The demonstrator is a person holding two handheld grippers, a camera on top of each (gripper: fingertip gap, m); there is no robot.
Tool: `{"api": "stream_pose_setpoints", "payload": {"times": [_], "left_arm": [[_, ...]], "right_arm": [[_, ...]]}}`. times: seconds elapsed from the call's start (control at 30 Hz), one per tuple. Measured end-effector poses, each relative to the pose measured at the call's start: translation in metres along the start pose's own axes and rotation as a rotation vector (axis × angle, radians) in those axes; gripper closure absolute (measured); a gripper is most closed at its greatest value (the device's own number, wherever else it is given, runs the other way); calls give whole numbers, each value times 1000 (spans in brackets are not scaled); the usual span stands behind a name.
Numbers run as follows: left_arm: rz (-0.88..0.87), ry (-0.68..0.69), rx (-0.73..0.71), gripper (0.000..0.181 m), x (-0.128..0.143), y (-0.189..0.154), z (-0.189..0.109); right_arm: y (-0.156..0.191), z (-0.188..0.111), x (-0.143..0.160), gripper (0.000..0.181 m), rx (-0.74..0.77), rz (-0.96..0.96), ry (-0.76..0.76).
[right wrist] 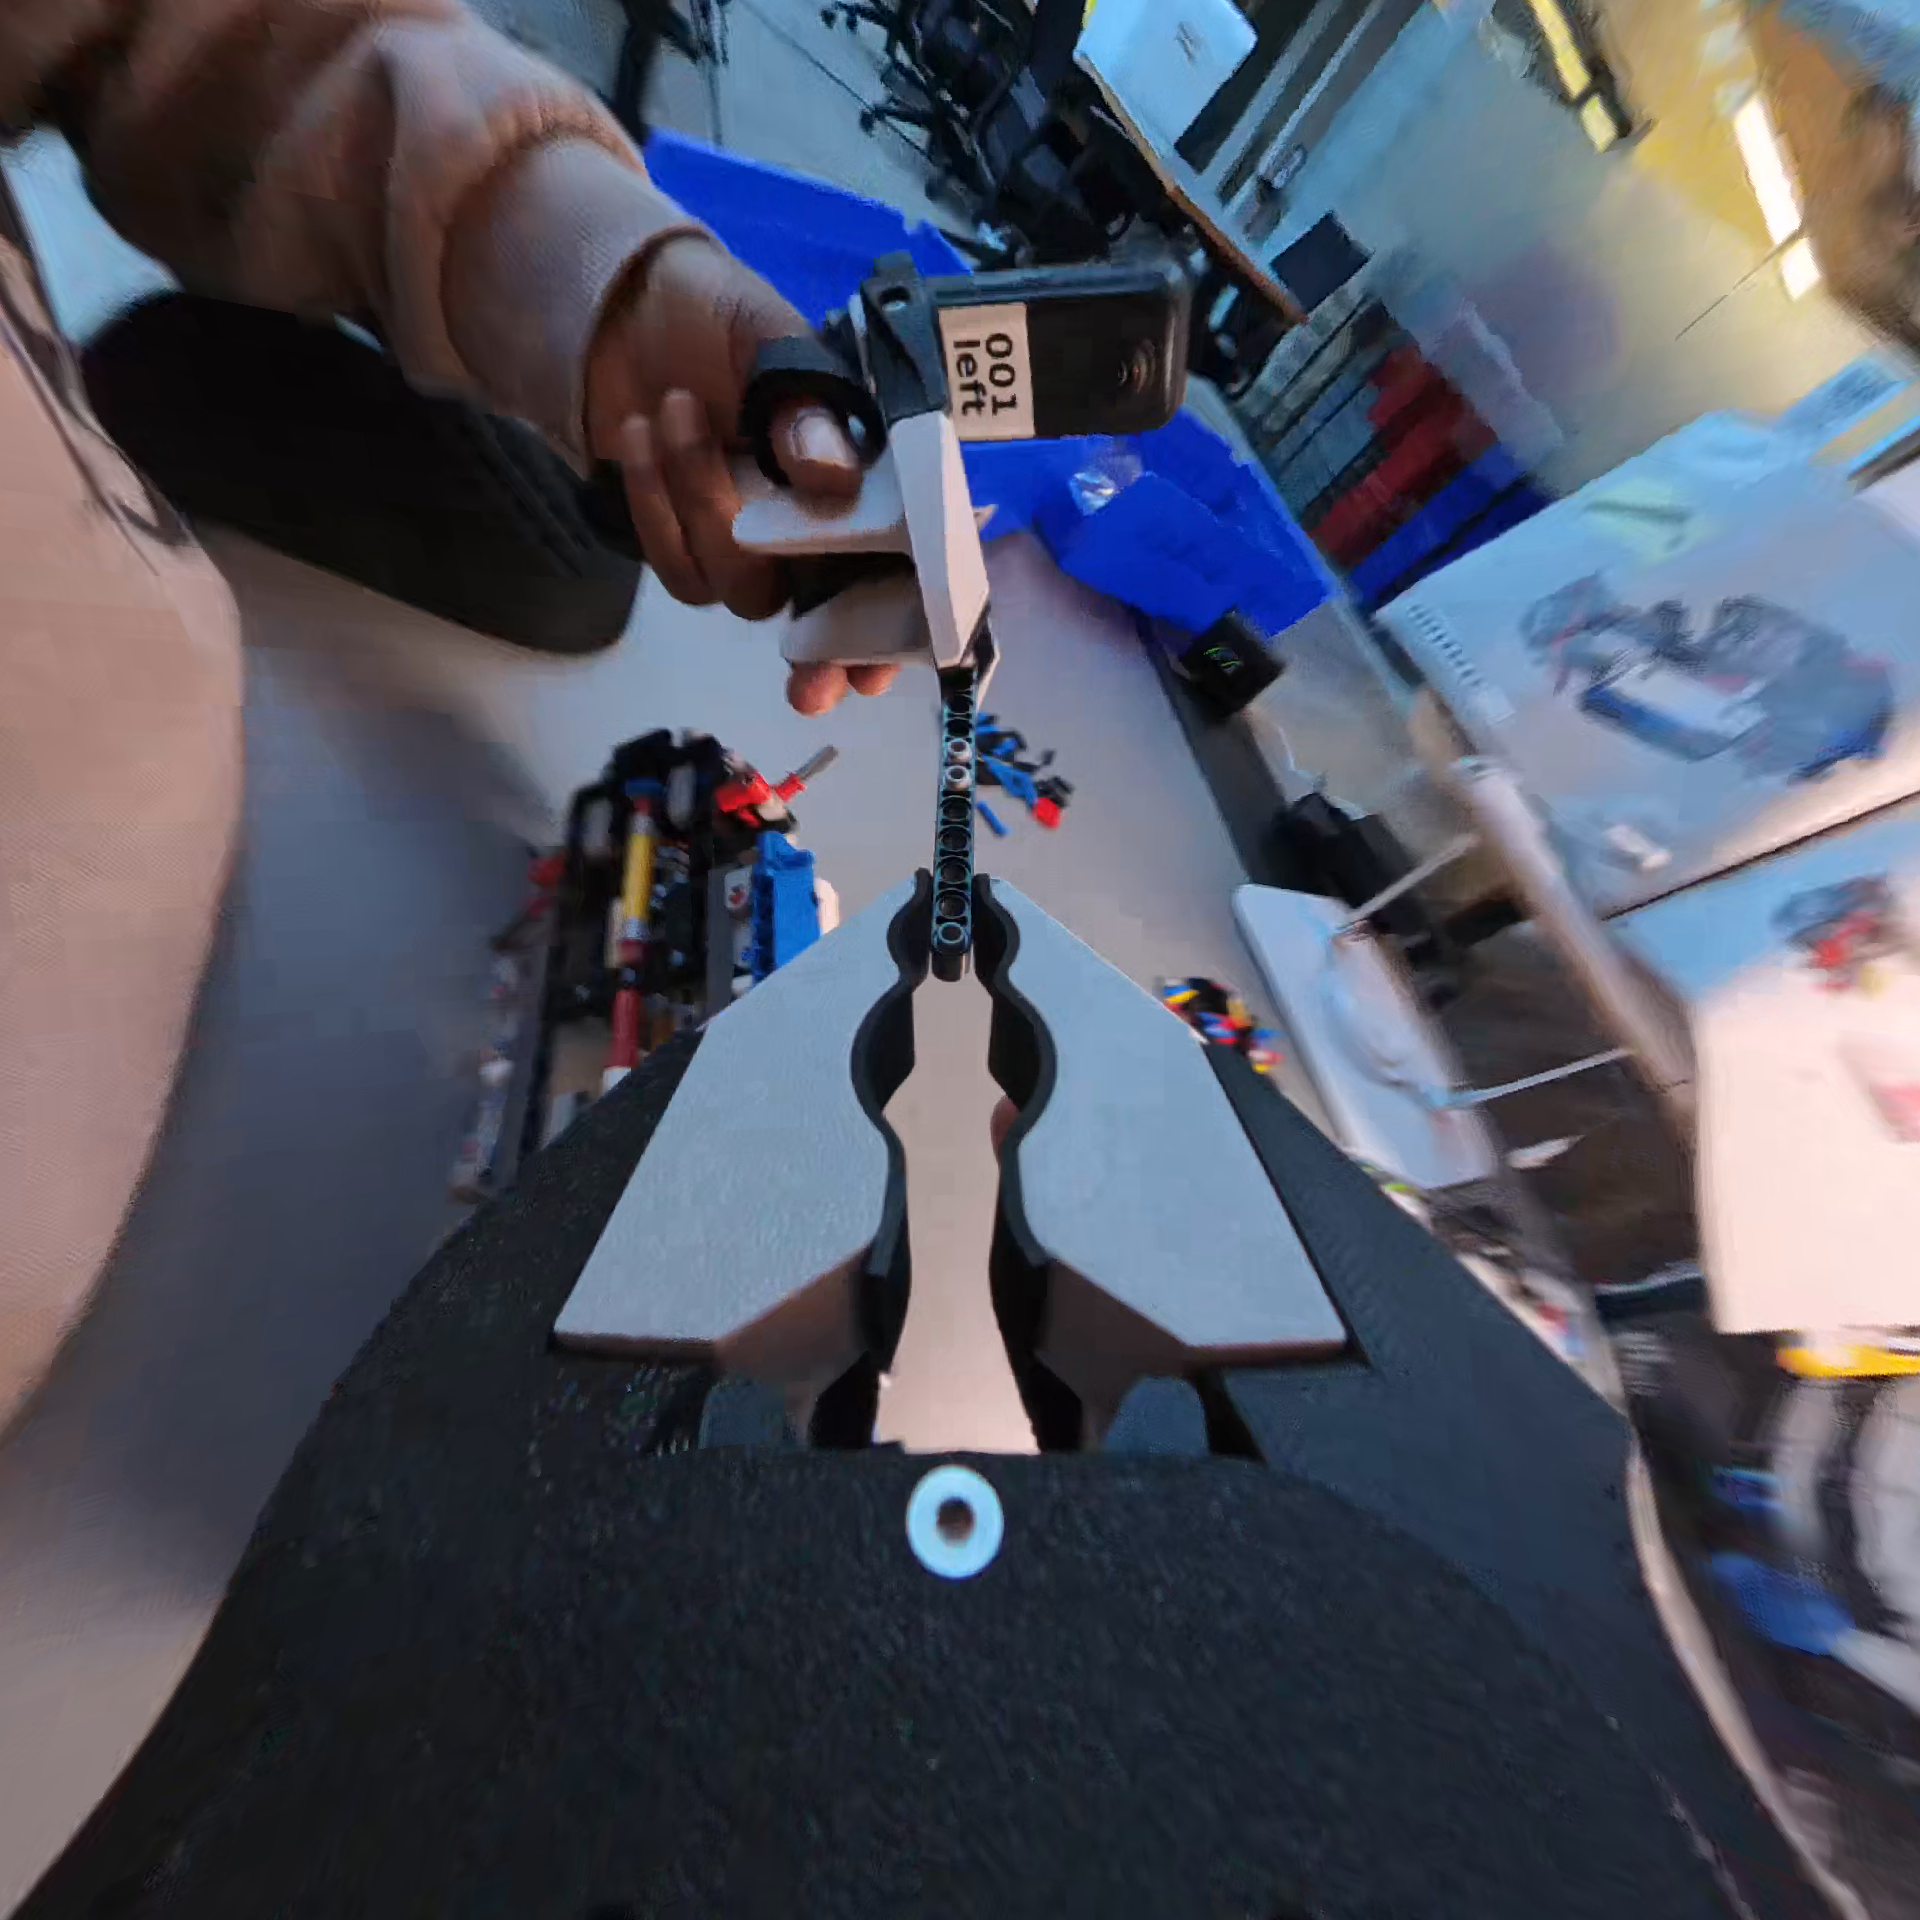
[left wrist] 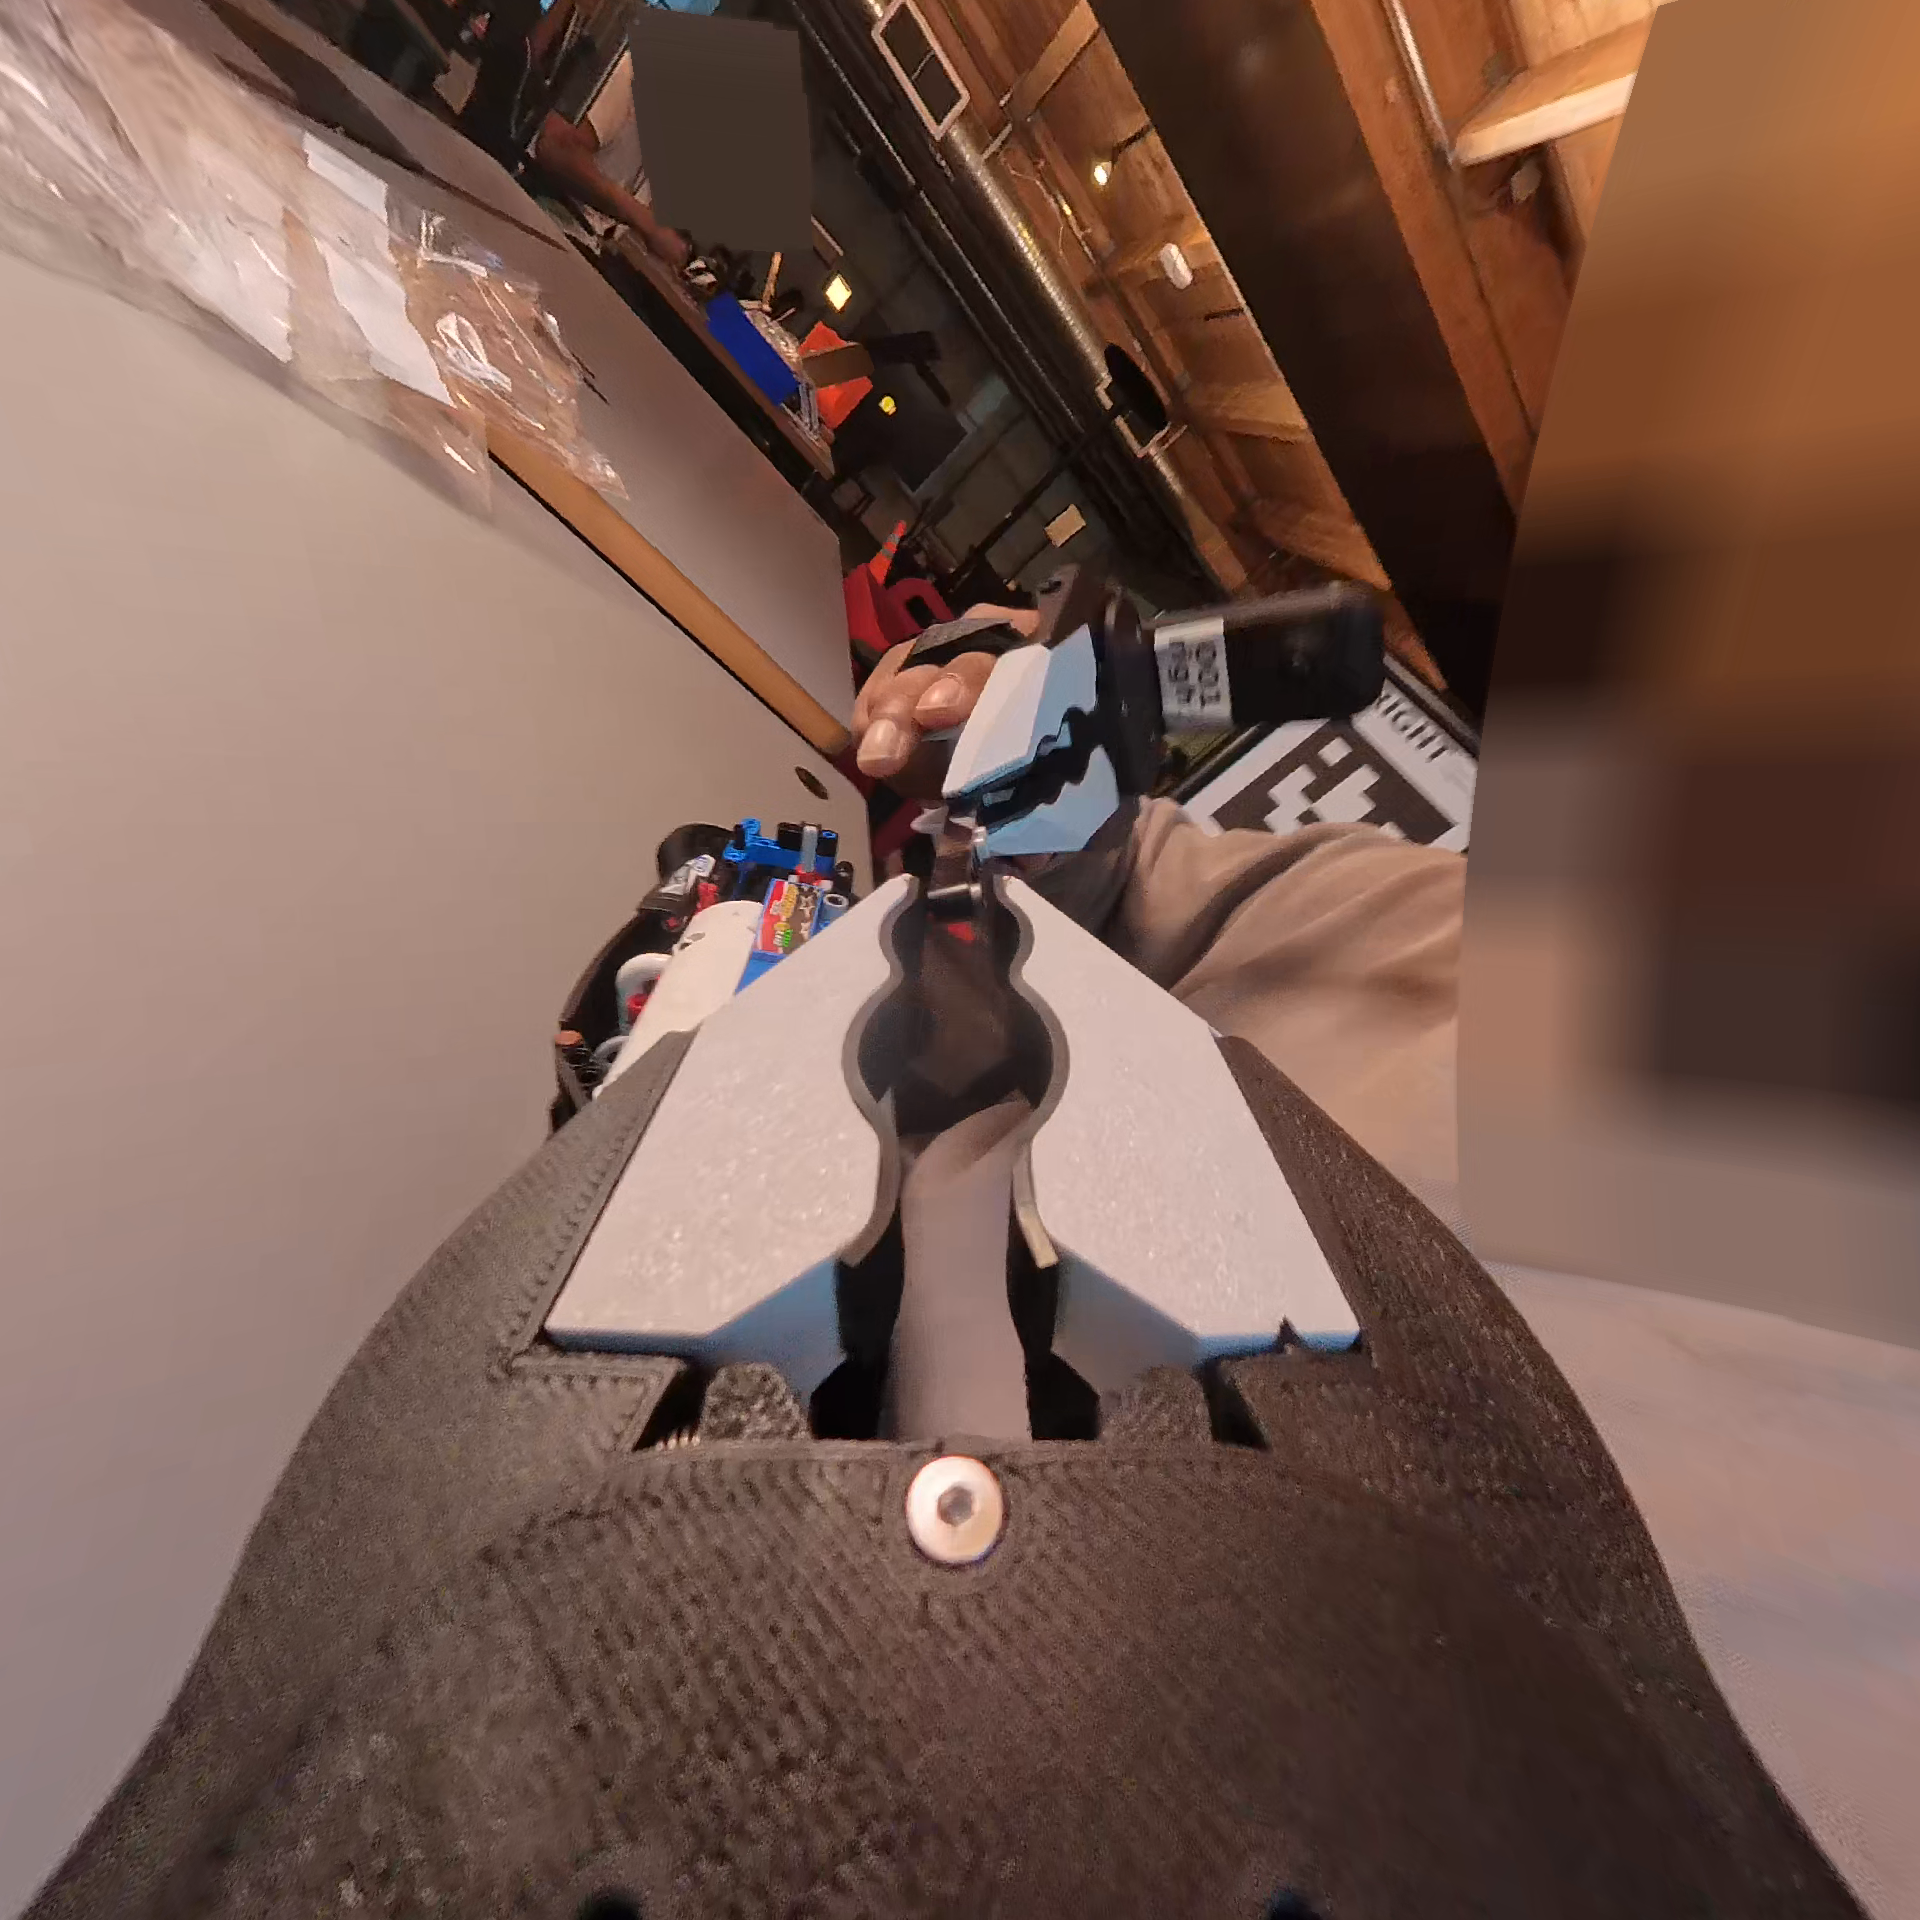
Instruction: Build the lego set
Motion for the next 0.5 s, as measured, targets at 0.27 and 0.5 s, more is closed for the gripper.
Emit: {"api": "stream_pose_setpoints", "payload": {"times": [0.27,0.5], "left_arm": [[1000,198,-385,153,8,-10,7],[1116,350,-388,172,16,-4,17]], "right_arm": [[-8,3,19,177,-432,935,-30],[-10,9,30,177,-552,1148,-22]]}}
Point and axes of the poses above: each gripper's, where its closed fingertips meet, z out along the fingers, x out of its underside, y = z × x across the jaws, the point moved 5 cm from there along -z, back along the fingers, and after that the axes turned 4 degrees about -z, right-handed, at the moved point
